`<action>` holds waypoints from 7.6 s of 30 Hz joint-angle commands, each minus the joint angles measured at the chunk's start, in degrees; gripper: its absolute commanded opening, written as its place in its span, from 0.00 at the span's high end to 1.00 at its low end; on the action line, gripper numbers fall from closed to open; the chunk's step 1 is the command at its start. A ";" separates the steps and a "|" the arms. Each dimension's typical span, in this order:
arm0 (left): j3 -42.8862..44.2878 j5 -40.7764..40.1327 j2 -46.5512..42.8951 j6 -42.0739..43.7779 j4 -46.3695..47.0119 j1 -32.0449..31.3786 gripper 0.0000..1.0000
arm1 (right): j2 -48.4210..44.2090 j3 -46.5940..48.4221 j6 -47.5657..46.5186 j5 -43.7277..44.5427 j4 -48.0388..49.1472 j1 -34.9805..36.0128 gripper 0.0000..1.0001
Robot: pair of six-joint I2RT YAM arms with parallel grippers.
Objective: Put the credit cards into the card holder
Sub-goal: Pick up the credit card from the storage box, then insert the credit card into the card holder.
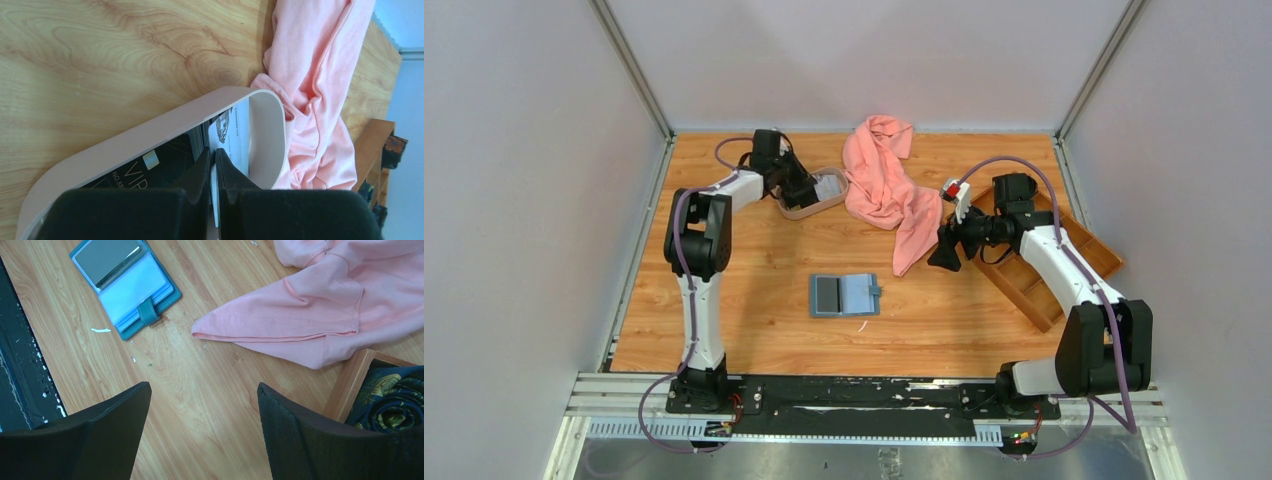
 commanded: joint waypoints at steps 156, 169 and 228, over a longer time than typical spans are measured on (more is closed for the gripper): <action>-55.47 29.77 -57.74 12.69 22.65 -28.22 0.53 | 4.54 -3.98 17.53 -35.13 11.61 20.53 1.00; -54.70 30.06 -56.23 11.71 22.65 -29.97 0.95 | 4.46 -3.99 17.53 -34.70 11.50 20.63 1.00; -70.04 29.10 -42.15 10.36 39.26 -4.39 1.00 | 30.37 8.18 24.70 -9.31 7.16 25.28 0.74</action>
